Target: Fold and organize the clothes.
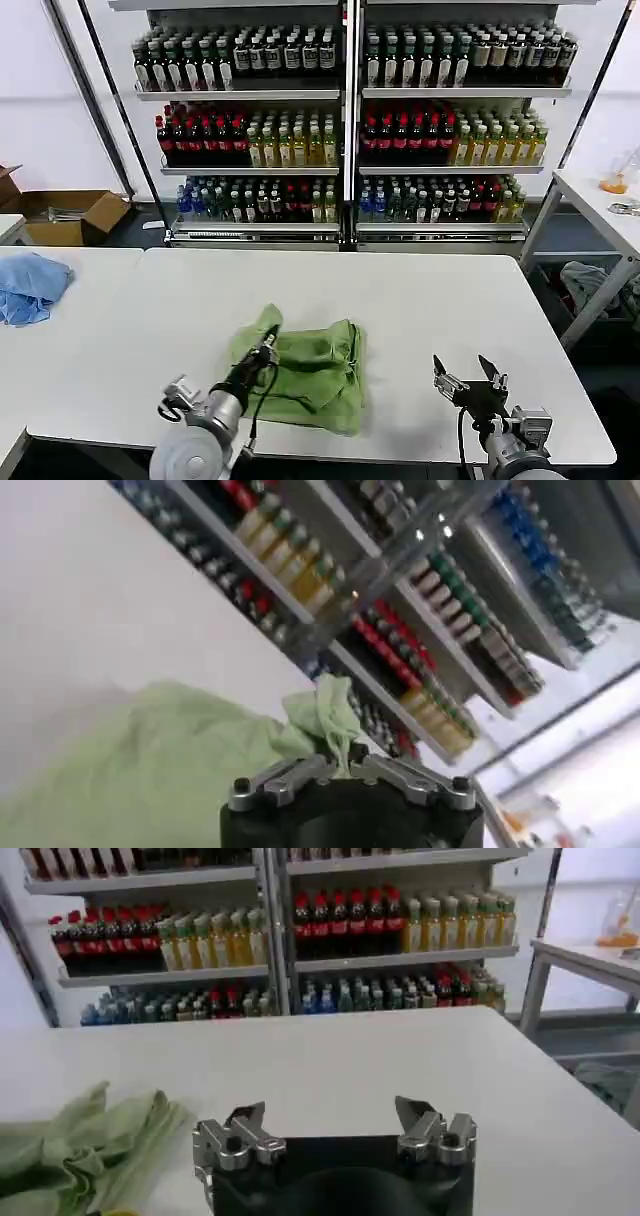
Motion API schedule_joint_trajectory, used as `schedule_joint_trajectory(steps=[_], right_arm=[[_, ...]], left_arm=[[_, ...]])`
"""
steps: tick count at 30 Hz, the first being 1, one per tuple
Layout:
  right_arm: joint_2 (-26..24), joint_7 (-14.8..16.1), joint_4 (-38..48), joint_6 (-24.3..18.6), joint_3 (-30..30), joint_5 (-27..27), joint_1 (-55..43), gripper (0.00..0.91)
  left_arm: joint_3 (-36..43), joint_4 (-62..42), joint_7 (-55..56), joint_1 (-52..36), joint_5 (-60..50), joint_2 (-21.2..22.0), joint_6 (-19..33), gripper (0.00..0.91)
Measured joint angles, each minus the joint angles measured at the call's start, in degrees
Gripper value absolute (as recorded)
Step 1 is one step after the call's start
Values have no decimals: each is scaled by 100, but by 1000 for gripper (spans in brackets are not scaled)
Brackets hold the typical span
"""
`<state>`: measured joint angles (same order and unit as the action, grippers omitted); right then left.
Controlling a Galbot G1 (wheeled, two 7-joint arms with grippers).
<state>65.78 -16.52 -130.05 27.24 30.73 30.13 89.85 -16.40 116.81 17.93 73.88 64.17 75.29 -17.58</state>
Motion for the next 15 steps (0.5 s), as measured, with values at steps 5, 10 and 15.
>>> schedule_joint_trajectory(steps=[5, 10, 15], right_arm=[[-15, -1, -28, -1, -5, 1, 9, 907], [-22, -5, -66, 0, -9, 1, 36, 907], [-32, -5, -71, -1, 3, 1, 62, 907]], left_arm=[[391, -185, -2, -169, -28, 151, -5, 20], [716, -330, -15, -332, -65, 293, 6, 30], [972, -509, -79, -469, -181, 425, 18, 907]])
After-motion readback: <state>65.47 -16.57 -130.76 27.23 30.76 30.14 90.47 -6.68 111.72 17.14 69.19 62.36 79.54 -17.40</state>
